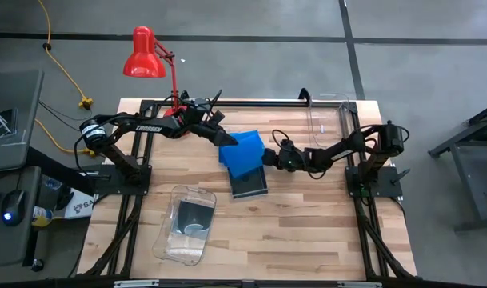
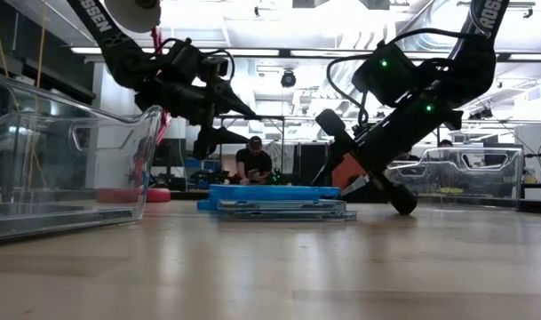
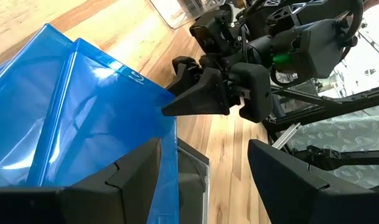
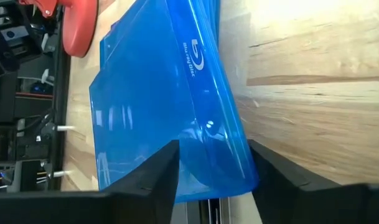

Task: Pick & place jewel cases by type
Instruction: Put the blue cd case into the top transparent bin

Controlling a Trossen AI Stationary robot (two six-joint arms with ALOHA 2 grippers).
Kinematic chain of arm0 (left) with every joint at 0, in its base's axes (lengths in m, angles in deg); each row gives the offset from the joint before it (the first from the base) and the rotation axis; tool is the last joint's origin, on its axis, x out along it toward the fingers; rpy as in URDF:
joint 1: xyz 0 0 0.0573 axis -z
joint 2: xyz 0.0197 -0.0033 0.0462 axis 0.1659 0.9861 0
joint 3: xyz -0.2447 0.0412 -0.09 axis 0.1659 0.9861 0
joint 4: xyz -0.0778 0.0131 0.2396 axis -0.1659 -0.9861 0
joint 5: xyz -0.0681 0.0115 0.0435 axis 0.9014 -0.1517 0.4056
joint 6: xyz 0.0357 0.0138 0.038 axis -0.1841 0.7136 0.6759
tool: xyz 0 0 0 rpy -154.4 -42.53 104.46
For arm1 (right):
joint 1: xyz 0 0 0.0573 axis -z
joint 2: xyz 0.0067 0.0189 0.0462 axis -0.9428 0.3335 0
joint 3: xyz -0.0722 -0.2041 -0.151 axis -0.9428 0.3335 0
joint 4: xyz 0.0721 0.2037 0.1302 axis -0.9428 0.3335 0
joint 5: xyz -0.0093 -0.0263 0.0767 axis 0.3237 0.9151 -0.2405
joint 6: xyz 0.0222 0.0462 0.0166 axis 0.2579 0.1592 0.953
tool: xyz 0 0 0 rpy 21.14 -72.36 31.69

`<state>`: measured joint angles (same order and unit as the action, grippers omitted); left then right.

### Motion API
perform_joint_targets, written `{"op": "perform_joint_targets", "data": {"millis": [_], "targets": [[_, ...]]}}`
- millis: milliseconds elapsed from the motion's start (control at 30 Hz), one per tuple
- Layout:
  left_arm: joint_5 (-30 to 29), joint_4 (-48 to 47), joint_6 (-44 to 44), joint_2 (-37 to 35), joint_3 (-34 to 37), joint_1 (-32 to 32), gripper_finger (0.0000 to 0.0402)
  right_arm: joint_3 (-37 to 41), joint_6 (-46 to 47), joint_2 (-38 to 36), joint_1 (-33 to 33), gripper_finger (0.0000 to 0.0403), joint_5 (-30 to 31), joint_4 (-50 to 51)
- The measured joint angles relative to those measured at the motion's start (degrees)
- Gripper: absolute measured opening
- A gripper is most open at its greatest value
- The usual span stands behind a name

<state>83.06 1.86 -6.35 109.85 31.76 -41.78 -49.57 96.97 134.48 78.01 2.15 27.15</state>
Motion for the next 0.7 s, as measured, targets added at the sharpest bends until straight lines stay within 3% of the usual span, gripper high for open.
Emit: {"op": "perform_joint_targets", "data": {"millis": [367,700], "targets": [[0.3,0.0,0.0,0.0,0.0,0.0,0.0239,0.0,-1.1,0.0,0.0,0.0079,0.2,-1.0],[0.9,0.6,0.0,0.0,0.0,0.0,0.0239,-0.1,-1.2,-0.1,0.0,0.007,0.0,-2.5]]}}
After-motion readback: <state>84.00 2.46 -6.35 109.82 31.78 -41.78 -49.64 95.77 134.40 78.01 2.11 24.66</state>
